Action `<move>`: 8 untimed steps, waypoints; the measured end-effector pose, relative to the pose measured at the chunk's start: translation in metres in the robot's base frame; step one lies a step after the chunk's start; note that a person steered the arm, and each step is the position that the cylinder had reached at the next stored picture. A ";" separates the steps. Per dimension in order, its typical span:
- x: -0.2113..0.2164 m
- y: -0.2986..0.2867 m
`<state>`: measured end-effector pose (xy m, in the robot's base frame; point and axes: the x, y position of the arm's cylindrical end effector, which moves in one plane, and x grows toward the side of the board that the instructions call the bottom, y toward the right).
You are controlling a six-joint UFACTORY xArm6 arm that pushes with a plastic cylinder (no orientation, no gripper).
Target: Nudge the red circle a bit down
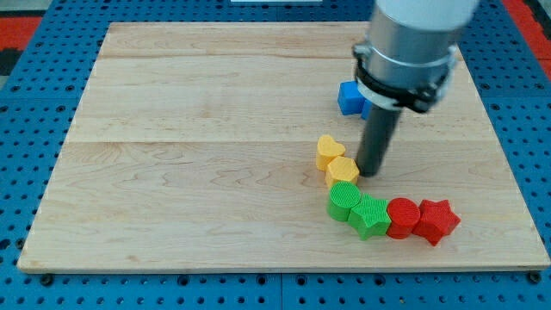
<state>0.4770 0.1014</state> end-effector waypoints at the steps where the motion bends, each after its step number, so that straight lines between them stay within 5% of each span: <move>1: -0.033 -0.017; 2: -0.031 0.026; 5: 0.038 0.034; 8: 0.064 0.037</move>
<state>0.5409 0.1387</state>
